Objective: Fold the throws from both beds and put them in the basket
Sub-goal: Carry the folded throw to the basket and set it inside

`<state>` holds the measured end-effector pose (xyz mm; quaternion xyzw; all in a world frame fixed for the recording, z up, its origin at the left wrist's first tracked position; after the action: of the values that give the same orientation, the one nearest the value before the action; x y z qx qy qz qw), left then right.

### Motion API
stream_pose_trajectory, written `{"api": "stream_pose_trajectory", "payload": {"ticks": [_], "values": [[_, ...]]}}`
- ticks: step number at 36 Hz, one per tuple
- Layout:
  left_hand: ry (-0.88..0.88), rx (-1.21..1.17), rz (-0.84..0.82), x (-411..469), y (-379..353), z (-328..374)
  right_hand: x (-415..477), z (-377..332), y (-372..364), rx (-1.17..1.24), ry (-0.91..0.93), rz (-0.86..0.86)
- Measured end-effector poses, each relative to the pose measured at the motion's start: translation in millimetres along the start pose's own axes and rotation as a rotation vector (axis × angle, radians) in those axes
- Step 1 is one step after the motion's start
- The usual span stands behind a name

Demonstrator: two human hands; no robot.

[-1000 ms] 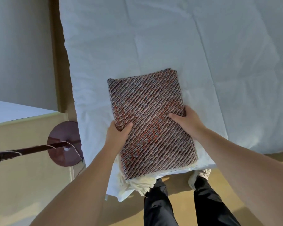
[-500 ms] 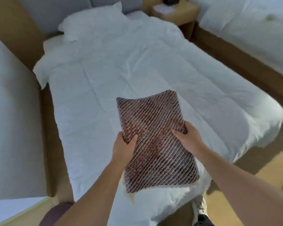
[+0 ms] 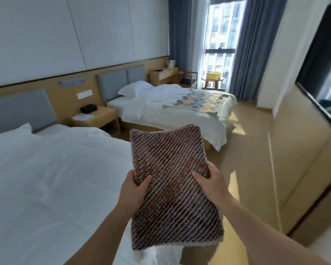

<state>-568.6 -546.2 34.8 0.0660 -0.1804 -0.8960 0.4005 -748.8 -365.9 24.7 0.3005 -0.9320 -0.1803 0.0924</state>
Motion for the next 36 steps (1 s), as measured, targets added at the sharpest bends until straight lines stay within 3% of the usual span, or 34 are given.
{"api": "stream_pose_trajectory", "payload": {"ticks": [9,18,28,36], "values": [[-0.102,-0.005,-0.182,-2.7,-167.3,94.2,-22.9,43.6,180.4,-0.045,-0.024,0.223],[-0.178,-0.023,-0.345,-9.0,-288.2,141.6,-52.3,85.3,288.6,-0.011,-0.079,0.357],[-0.208,-0.055,-0.459,18.2,-348.5,163.8,-35.1,109.6,330.8,0.001,-0.131,0.464],[-0.213,-0.092,-0.502,98.2,-363.5,159.6,33.9,114.8,321.2,-0.048,-0.161,0.511]]}}
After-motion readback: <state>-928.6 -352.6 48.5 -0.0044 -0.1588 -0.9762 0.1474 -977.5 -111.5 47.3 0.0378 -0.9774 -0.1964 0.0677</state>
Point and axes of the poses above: each hand's wrist, its own x-axis towards the middle knuckle, its own y-axis out of the back of the hand, z = x × y, the point moved 5 cm from there along x, towards the middle knuckle, and after that the axes turned 4 degrees about -z, right-handed, at the moved point
